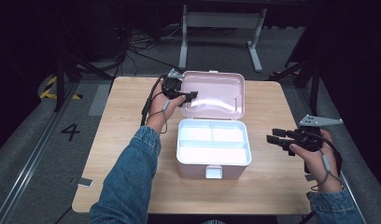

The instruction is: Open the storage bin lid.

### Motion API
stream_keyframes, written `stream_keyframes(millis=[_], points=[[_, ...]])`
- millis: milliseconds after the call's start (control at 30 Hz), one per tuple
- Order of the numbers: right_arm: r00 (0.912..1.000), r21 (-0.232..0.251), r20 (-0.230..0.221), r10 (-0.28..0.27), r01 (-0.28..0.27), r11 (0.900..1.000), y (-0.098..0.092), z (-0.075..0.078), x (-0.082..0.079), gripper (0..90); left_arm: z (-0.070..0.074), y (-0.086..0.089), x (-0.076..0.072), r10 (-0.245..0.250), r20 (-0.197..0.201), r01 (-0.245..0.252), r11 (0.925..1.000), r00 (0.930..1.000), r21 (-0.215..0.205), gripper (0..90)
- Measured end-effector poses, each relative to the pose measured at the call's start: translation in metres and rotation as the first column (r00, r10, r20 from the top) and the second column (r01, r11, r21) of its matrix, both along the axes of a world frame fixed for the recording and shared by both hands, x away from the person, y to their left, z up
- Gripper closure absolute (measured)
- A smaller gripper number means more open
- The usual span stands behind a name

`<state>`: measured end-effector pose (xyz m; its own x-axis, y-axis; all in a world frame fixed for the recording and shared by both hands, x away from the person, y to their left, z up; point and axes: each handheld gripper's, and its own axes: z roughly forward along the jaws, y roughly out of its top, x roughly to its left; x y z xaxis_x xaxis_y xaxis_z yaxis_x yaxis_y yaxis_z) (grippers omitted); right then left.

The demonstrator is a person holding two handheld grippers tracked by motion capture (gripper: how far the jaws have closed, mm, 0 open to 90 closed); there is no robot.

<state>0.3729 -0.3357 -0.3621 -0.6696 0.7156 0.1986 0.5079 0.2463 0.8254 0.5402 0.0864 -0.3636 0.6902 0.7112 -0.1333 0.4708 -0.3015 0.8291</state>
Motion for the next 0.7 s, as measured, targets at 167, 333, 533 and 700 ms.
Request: stream_keyframes(millis=[167, 333, 533, 700], points=[[1.0000, 0.000, -0.005, -0.001, 0.001, 1.000, 0.000, -0.001, 0.001, 53.5, -0.005, 0.001, 0.004, 0.002, -0.038, -0.002, 1.0000, 0.9993, 0.004, 36.9], [0.9999, -0.001, -0.009, 0.004, -0.004, 1.000, 0.000, -0.003, 0.002, 53.3, -0.009, 0.001, 0.005, 0.019, -0.063, -0.017, 0.9995, 0.9978, 0.028, 36.9], [0.9999, 0.001, -0.015, 0.004, -0.004, 1.000, 0.001, -0.003, 0.002, 53.1, -0.015, 0.002, 0.007, 0.026, -0.102, -0.023, 0.9992, 0.9945, 0.032, 36.8], [0.9999, 0.000, -0.015, 0.006, -0.006, 1.000, 0.001, -0.004, 0.002, 52.8, -0.019, 0.003, 0.008, 0.033, -0.131, -0.029, 0.9990, 0.9909, 0.035, 36.6]])
